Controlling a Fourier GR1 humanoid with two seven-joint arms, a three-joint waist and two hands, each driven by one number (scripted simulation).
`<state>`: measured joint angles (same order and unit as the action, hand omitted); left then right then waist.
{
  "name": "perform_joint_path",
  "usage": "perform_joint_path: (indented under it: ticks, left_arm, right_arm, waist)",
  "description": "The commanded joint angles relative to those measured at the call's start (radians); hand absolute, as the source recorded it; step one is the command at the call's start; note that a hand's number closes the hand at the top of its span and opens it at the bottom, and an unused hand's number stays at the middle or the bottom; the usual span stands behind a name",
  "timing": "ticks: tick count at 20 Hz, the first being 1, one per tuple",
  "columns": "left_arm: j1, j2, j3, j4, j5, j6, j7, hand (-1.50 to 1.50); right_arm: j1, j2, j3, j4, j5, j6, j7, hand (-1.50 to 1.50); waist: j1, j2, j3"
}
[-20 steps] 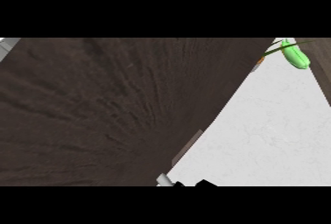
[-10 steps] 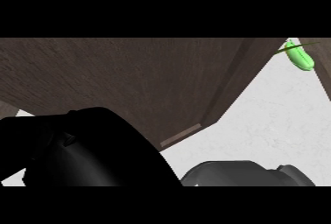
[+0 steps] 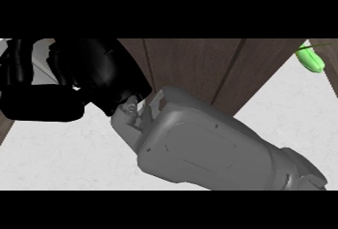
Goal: Pick up the wine, place it into the cabinet and close the cabinet
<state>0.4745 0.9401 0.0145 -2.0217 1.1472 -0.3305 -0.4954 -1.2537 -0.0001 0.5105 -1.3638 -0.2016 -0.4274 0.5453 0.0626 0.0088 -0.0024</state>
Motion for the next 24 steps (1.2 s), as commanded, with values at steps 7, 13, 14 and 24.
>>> perform_joint_path:
  ticks: [7, 13, 14, 24]
  left_arm:
    - [0.015, 0.004, 0.066, -0.028, 0.039, -0.013, 0.055, 1.50]
    - [-0.011, 0.002, 0.095, -0.024, 0.069, 0.006, 0.063, 1.50]
    - [-0.018, 0.009, 0.096, -0.008, 0.075, -0.001, 0.070, 1.50]
    - [-0.050, 0.021, 0.107, -0.031, 0.086, 0.049, 0.095, 1.50]
  right_arm:
    - [-0.015, -0.024, -0.114, 0.435, -0.016, 0.087, -0.275, 1.50]
    - [0.001, -0.071, -0.118, 0.485, -0.010, 0.098, -0.326, 1.50]
    - [-0.011, -0.096, -0.130, 0.485, -0.019, 0.126, -0.322, 1.50]
    - [0.075, -0.122, -0.107, 0.490, 0.020, 0.122, -0.422, 1.50]
  waist:
    - [-0.007, 0.007, 0.002]
    - [-0.006, 0.013, 0.001]
    - [-0.011, 0.016, 0.001]
    - [-0.029, 0.025, 0.002]
